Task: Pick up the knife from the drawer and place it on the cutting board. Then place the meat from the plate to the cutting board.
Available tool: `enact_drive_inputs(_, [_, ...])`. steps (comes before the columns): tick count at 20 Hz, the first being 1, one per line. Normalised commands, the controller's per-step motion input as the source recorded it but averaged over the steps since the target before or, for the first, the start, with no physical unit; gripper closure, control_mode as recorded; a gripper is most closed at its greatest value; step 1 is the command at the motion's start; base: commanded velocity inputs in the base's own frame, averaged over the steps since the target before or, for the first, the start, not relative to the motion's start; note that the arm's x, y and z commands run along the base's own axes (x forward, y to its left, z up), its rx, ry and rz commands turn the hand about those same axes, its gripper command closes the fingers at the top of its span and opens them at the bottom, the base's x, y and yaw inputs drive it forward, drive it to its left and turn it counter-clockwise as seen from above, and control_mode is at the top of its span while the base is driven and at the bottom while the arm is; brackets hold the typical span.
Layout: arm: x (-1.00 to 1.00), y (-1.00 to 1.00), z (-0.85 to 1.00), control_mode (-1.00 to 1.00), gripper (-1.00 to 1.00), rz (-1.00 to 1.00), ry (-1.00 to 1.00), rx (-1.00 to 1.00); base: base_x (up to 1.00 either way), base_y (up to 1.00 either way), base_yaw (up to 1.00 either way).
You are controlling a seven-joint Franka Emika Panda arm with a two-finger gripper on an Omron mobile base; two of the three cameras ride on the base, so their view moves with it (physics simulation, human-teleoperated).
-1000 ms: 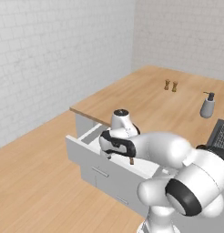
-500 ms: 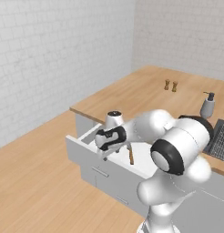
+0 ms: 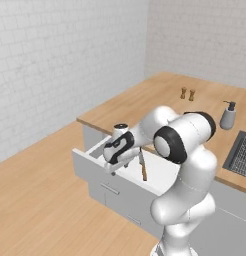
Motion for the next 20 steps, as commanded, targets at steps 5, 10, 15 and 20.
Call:
enact_drive_inputs(5, [0.16, 0.09, -0.35, -1.00, -1.00, 0.00, 0.01, -0.02, 0.00, 0.00, 0.00])
enact_drive_inputs(10, [0.06, 0.10, -0.36, -1.00, -1.00, 0.02, 0.05, -0.02, 0.00, 0.00, 0.00])
enact_drive_inputs(15, [-0.44, 0.67, -0.34, -1.00, -1.00, 0.08, 0.14, -0.01, 0.00, 0.00, 0.00])
enact_drive_inputs(20, [-0.77, 1.00, -0.44, -1.00, -1.00, 0.06, 0.13, 0.00, 0.00, 0.00, 0.00])
